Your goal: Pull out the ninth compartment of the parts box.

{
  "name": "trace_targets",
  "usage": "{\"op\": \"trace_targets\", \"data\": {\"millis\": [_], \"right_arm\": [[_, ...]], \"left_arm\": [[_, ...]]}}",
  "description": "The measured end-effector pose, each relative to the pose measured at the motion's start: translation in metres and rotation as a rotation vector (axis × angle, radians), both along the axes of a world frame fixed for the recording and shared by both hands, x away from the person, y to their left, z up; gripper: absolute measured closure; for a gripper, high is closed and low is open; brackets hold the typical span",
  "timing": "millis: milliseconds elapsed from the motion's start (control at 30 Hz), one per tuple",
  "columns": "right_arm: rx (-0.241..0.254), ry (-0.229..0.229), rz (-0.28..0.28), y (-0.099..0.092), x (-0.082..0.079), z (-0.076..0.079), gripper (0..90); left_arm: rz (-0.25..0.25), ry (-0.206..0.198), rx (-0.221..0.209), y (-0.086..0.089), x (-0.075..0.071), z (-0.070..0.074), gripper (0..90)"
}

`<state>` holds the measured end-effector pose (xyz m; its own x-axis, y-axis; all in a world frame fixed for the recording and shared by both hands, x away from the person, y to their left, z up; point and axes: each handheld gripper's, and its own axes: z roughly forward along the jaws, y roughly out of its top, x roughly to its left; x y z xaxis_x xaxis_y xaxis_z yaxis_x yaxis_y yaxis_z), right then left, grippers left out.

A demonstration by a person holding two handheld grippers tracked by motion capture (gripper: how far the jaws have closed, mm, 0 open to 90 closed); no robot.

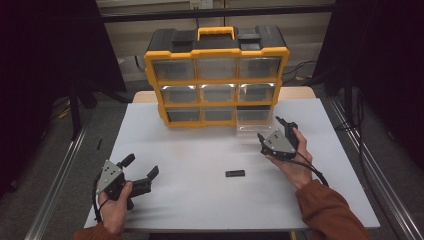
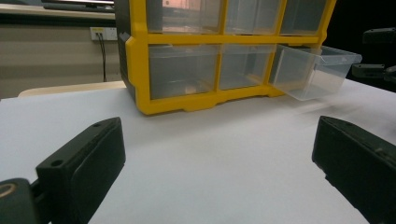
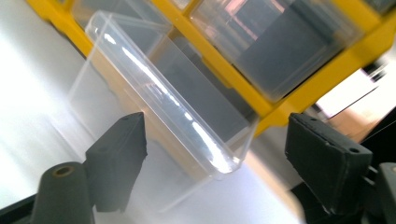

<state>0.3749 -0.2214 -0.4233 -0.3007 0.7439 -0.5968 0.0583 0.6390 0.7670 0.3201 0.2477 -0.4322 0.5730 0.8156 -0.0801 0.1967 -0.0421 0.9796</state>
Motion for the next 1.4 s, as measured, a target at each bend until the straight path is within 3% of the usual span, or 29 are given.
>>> {"op": "trace_targets", "data": {"millis": [100, 133, 167, 200, 233, 267, 333, 367, 567, 967, 1333, 1400], "right_arm": [[0.108, 0.035, 0.0, -0.004, 0.001, 0.002, 15.2], [0.108, 0.035, 0.0, -0.004, 0.001, 0.002, 15.2], [0.177, 0.06, 0.003, -0.007, 0.001, 0.003, 12.9], [0.177, 0.06, 0.003, -0.007, 0.001, 0.003, 12.9], [0.205, 0.07, 0.005, -0.007, 0.0, 0.003, 12.5], [0.263, 0.095, 0.01, -0.009, -0.001, 0.004, 11.9], [0.31, 0.112, 0.025, -0.01, -0.002, 0.004, 10.3], [0.31, 0.112, 0.025, -0.01, -0.002, 0.004, 10.3], [0.499, 0.191, 0.091, -0.012, -0.007, 0.002, 3.8], [0.606, 0.2, 0.055, -0.02, -0.022, -0.001, 0.0], [0.616, 0.165, 0.016, -0.031, -0.034, -0.004, 0.9], [0.638, 0.168, 0.009, -0.035, -0.036, -0.003, 1.1]], "left_arm": [[0.0, 0.001, -0.004, 0.0, 0.0, 0.0, 2.6], [0.0, 0.001, -0.004, 0.0, 0.0, 0.0, 2.6], [0.005, 0.001, -0.013, -0.001, 0.0, 0.0, 2.6], [0.004, 0.001, -0.013, -0.001, 0.0, 0.0, 2.6], [0.004, 0.001, -0.008, -0.001, 0.0, 0.0, 2.6], [0.005, 0.001, -0.012, -0.001, 0.001, 0.0, 2.6], [0.005, 0.001, -0.012, -0.001, 0.001, 0.0, 2.6], [0.005, 0.001, -0.012, -0.001, 0.001, 0.0, 2.6], [0.0, -0.002, -0.006, -0.001, 0.0, 0.0, 2.6], [-0.001, -0.007, -0.015, -0.001, -0.002, 0.002, 2.6], [0.016, -0.001, -0.024, 0.002, -0.002, 0.001, 2.6], [0.015, 0.008, -0.042, 0.002, -0.002, 0.0, 2.6]]}}
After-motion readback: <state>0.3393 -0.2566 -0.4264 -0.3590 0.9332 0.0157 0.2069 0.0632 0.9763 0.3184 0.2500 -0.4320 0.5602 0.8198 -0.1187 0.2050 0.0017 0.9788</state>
